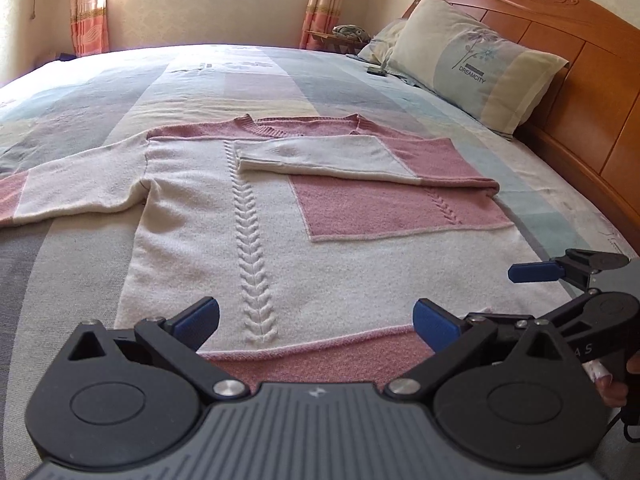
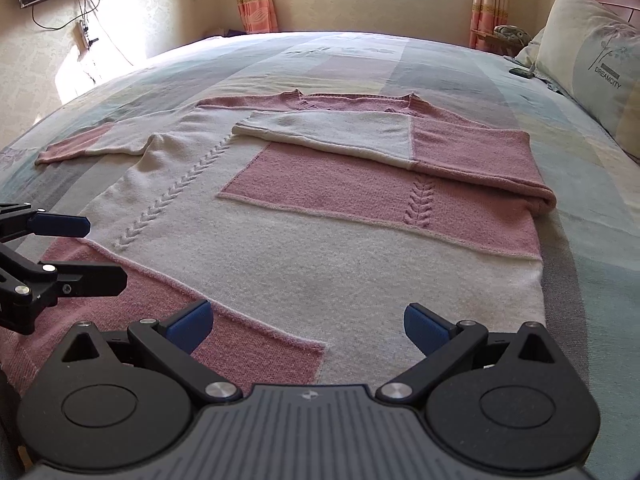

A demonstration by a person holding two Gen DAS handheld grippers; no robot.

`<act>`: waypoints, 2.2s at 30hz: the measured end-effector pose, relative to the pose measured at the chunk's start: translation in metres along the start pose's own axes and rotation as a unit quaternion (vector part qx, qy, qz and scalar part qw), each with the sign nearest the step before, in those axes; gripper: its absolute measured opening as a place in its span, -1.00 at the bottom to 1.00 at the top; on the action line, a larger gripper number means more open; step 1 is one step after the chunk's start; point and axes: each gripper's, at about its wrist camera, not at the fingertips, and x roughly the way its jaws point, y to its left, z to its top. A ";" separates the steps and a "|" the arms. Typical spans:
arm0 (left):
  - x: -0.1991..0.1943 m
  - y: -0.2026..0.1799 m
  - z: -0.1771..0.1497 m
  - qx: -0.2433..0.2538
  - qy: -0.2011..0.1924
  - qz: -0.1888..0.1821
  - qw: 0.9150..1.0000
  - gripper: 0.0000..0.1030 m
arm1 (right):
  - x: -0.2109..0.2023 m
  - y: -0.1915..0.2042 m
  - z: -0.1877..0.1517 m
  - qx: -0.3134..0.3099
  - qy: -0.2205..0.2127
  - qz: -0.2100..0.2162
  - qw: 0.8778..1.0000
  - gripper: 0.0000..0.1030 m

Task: Fold clothes
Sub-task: 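Move the open left gripper to the pink sleeve cuff, then grasp the pink sleeve cuff with the left gripper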

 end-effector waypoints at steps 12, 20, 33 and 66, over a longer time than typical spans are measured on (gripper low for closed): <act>0.000 0.136 0.046 -0.126 -0.066 0.099 0.985 0.99 | -0.023 0.001 -0.001 -0.007 -0.026 0.008 1.000 1.00; 0.013 0.257 0.048 -0.248 -0.065 0.114 0.960 0.99 | -0.024 0.002 0.001 0.001 -0.030 0.015 0.999 1.00; 0.047 0.321 0.035 -0.327 -0.144 0.063 0.932 0.99 | -0.009 0.010 -0.004 -0.007 -0.011 -0.004 1.000 1.00; 0.063 0.325 0.087 -0.333 -0.237 0.068 0.910 0.99 | -0.017 0.027 -0.007 -0.012 -0.033 0.043 0.998 1.00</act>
